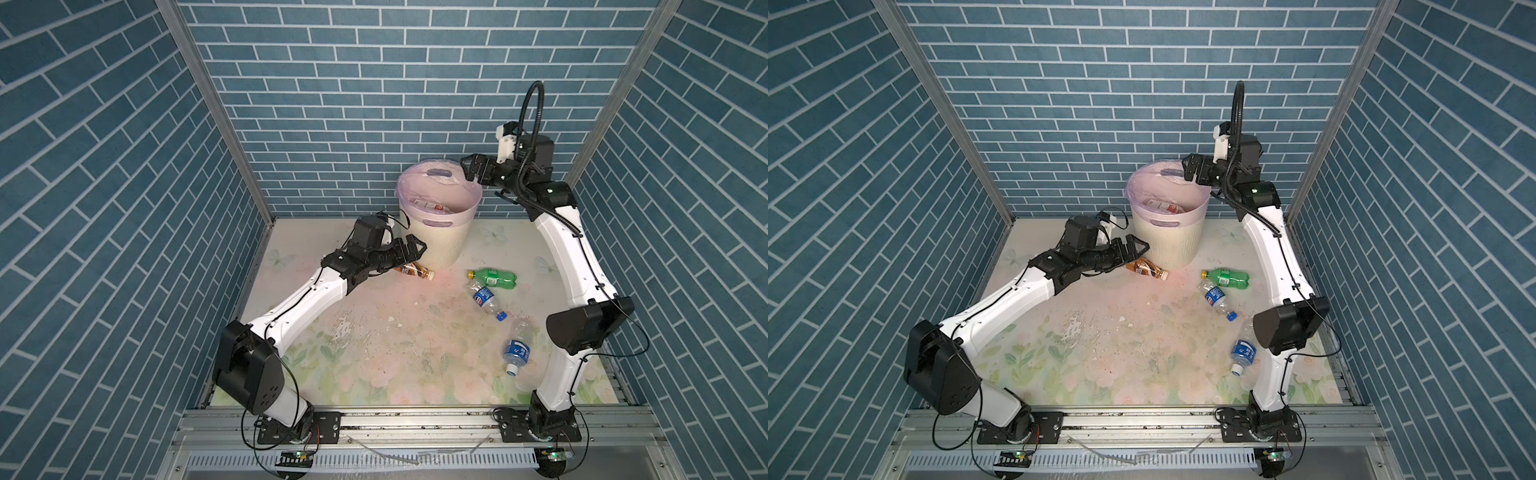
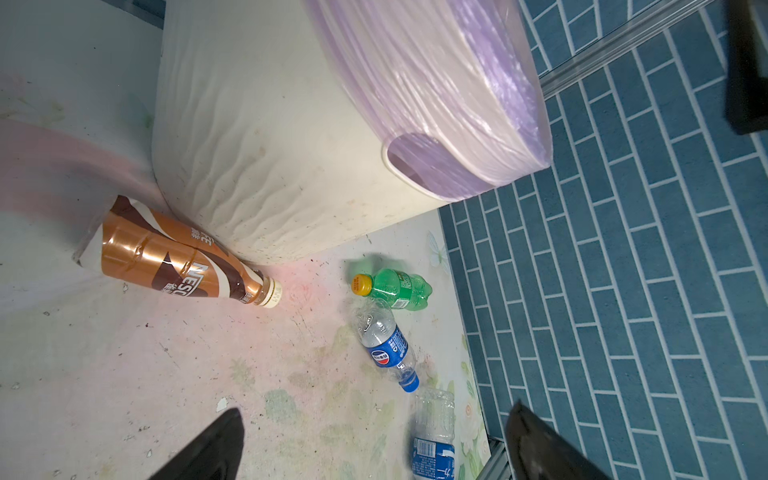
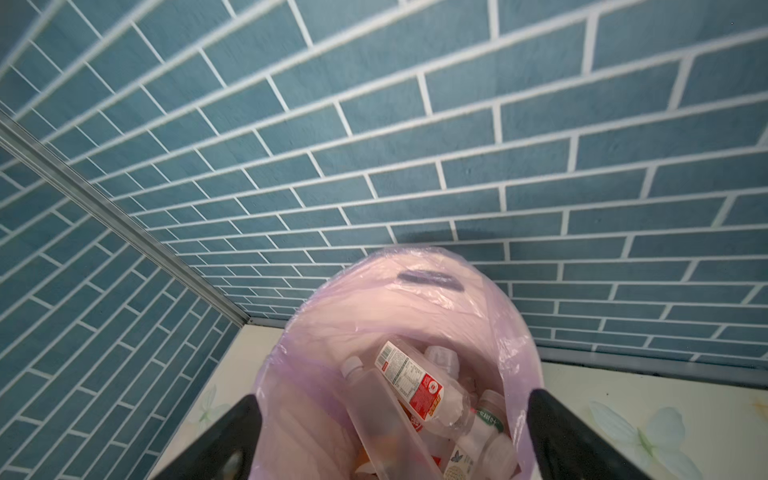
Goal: Throw the plastic bottles in the bin
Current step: 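Open the right gripper above the bin to drop the frosted bottle, then lower the right gripper toward the blue-label water bottles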
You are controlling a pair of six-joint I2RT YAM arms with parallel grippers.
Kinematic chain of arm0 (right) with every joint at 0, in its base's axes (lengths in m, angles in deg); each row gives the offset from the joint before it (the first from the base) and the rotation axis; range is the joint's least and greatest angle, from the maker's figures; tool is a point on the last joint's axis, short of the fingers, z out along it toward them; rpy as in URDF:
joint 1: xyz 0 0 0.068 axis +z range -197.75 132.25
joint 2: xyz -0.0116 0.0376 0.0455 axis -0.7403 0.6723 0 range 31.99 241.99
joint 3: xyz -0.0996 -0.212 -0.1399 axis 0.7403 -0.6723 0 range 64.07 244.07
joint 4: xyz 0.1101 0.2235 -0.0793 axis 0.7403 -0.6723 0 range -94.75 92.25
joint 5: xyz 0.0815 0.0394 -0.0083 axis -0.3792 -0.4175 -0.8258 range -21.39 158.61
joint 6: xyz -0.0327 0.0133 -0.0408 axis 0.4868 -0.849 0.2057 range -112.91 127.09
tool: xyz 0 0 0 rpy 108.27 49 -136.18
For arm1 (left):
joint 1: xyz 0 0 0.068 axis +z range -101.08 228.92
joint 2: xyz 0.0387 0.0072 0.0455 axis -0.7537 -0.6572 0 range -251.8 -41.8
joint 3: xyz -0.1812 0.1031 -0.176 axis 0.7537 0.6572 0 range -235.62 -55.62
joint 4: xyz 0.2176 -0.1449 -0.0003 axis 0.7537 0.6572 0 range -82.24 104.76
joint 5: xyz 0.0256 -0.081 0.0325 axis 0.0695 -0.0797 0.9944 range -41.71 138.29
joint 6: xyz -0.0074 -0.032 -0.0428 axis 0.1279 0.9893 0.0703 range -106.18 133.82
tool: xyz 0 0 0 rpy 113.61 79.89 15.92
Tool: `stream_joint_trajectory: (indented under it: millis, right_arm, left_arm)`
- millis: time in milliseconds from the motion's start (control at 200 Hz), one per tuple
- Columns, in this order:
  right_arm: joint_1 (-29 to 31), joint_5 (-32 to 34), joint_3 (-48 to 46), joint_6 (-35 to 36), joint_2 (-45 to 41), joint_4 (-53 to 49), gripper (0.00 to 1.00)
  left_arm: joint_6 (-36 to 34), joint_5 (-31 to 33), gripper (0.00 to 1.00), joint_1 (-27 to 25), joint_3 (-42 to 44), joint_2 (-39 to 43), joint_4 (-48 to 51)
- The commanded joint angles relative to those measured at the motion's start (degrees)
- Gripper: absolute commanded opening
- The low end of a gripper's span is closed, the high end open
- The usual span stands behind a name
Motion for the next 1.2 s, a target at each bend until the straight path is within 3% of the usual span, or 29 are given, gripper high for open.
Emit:
stream_joint_trajectory:
  millis: [0,235,580,865,1195]
  right_arm:
    - [-0.32,1.03,-3.07,0.94,-4.27,2.48,0.99]
    - [-0.84,5.77,-12.09,0.99,-11.13,0.66,0.99]
    - [-1.67,21.06,-35.12,-2.34,-26.54,-12.47,0.99]
    - [-2.99,25.3,-52.4,-6.96,-36.19,-21.0,0.99]
    - [-3.13,21.97,-72.54,-17.83,-41.19,-20.65,0.99]
  left_arm:
    - [-0.27,-0.08,0.99,0.13,1.12,1.66,-0.35]
    - [0.14,-0.43,0.99,-0.03,4.64,3.5,-1.65]
    - [0.85,-3.43,0.99,-2.74,9.2,3.24,-7.35]
    - [1.21,-6.06,0.99,-5.77,11.1,0.0,-12.52]
    - [0.82,-7.45,0.99,-7.44,10.75,-2.46,-14.12]
